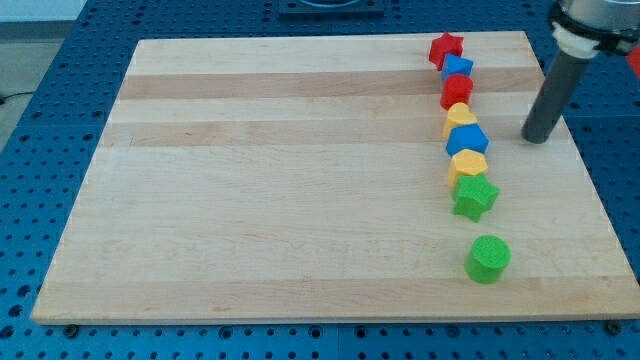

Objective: Separate yellow hexagon from green star and blue cube

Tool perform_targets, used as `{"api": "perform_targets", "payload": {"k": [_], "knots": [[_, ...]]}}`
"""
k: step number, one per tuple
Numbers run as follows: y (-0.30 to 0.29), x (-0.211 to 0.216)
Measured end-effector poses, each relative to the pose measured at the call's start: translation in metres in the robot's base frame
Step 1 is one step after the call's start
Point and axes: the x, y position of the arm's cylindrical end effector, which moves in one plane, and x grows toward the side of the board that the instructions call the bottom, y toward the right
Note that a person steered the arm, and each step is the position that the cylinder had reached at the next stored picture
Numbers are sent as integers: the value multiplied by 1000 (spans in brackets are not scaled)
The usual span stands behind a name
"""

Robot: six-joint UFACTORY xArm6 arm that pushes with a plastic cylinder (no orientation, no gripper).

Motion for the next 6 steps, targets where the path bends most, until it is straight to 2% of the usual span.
{"api": "perform_targets", "payload": {"k": [3,5,6], "knots": [[-67,60],[-197,58],[-231,44]]}}
